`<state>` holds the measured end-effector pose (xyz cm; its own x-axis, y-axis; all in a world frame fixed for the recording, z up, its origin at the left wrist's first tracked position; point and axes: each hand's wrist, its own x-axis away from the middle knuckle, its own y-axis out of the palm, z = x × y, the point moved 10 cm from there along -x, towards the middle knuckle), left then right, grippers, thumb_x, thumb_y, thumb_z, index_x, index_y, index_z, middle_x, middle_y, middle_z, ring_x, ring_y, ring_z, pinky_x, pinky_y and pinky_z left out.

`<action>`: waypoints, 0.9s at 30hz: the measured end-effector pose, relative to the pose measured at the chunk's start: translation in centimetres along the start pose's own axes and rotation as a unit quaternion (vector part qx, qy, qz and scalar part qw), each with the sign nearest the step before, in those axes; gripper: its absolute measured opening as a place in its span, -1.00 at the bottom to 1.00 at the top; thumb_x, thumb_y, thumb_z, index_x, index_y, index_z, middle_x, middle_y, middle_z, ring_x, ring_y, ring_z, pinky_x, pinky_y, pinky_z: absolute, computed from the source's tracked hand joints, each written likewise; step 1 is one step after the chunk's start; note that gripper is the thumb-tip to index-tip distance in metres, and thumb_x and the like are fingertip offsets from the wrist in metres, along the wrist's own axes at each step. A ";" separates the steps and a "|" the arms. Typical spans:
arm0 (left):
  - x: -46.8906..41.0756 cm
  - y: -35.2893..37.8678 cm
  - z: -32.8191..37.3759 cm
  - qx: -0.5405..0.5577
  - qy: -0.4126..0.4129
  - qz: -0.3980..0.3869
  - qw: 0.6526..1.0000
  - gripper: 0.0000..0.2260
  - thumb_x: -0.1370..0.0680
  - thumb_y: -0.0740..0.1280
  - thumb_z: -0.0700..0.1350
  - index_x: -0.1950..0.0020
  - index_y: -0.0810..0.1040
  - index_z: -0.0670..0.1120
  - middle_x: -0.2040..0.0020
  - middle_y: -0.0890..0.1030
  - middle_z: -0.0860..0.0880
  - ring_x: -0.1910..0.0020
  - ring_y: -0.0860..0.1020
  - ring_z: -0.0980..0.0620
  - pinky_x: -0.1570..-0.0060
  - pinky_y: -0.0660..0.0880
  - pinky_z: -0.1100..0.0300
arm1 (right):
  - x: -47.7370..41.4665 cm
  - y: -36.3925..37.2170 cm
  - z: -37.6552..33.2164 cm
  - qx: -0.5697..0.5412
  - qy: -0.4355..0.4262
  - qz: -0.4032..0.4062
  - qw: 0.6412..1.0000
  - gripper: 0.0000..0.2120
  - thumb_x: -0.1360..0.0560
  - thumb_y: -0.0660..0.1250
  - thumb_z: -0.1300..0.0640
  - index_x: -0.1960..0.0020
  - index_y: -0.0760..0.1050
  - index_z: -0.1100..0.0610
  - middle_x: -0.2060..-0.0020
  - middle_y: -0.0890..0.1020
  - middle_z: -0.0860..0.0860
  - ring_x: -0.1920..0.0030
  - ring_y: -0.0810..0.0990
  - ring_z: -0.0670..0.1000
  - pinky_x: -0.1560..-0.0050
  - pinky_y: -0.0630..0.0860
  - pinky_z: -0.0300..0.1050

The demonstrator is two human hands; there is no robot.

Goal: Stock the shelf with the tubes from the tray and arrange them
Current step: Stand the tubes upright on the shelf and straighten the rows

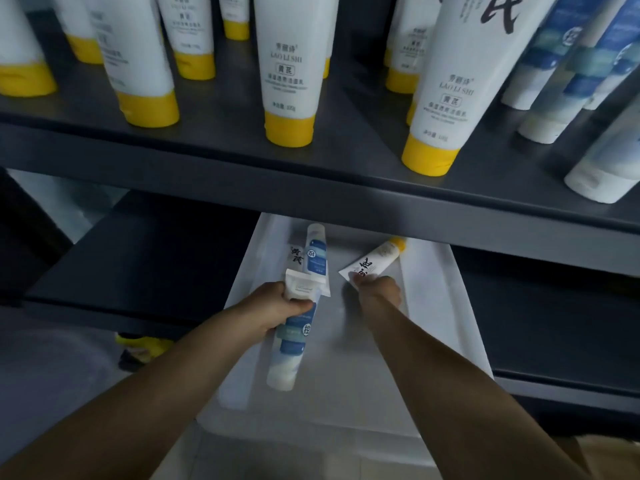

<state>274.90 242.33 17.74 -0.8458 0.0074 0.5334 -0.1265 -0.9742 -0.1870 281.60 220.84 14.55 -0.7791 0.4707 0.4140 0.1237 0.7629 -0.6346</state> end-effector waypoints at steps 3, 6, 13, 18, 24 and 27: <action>-0.1 -0.1 0.3 0.005 0.014 0.007 1.000 -0.74 -0.50 0.37 -0.21 -0.18 0.53 -0.16 -0.10 0.62 -0.13 -0.10 0.58 -0.09 -0.19 0.50 0.05 | -0.3 0.4 0.1 0.008 -0.002 0.000 1.000 -0.54 -0.36 0.43 -0.11 -0.14 0.57 0.15 -0.10 0.63 0.12 -0.12 0.58 0.16 -0.16 0.51 -0.08; 0.2 0.3 0.9 0.040 0.023 -0.008 0.999 -0.81 -0.51 0.34 -0.25 -0.12 0.51 -0.14 -0.04 0.60 -0.11 0.03 0.58 -0.03 0.02 0.51 0.15 | -0.5 0.3 0.4 -0.054 0.026 -0.038 0.997 -0.53 -0.34 0.49 -0.02 -0.14 0.54 0.20 -0.03 0.64 0.12 -0.02 0.61 0.15 -0.02 0.50 -0.14; 1.2 0.8 2.9 0.066 0.053 -0.012 0.996 -0.84 -0.54 0.31 -0.22 -0.11 0.50 -0.15 -0.12 0.60 -0.17 0.02 0.55 -0.03 0.09 0.49 0.21 | 1.0 -1.8 2.7 -0.183 0.099 -0.077 0.975 -0.82 -0.36 0.43 0.44 0.30 0.43 0.33 0.11 0.58 0.30 0.07 0.58 0.20 -0.08 0.56 0.14; 2.6 1.2 4.5 0.063 0.077 -0.013 0.995 -0.78 -0.54 0.29 -0.24 -0.19 0.48 -0.21 -0.09 0.58 -0.16 0.03 0.55 -0.04 0.13 0.50 0.20 | 3.5 -5.7 2.2 -0.137 0.045 -0.019 0.989 -0.70 -0.34 0.43 0.36 0.45 0.36 0.21 0.47 0.43 0.08 0.27 0.49 0.13 0.05 0.54 0.04; 5.5 1.2 6.3 0.037 0.122 -0.016 0.992 -0.85 -0.53 0.32 -0.24 -0.09 0.52 -0.15 0.01 0.59 -0.11 0.17 0.56 0.03 0.22 0.48 0.24 | 6.1 -9.4 2.5 -0.142 0.009 -0.015 0.990 -0.66 -0.39 0.39 0.29 0.47 0.33 0.18 0.65 0.42 0.01 0.42 0.38 0.07 0.29 0.38 -0.13; 7.0 0.7 7.4 0.007 0.159 -0.004 0.987 -0.92 -0.51 0.34 -0.22 0.02 0.53 -0.09 0.06 0.61 -0.08 0.18 0.57 0.03 0.25 0.47 0.22 | 7.8 -11.5 1.6 -0.175 -0.046 0.025 0.983 -0.92 -0.44 0.37 0.29 0.20 0.53 0.30 0.32 0.51 0.14 0.23 0.50 0.11 0.11 0.43 -0.08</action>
<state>272.68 240.02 27.43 -0.9652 0.0823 0.2483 -0.1273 -0.9771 -0.1707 273.13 214.99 24.03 -0.8170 0.4812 0.3177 0.3543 0.8536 -0.3818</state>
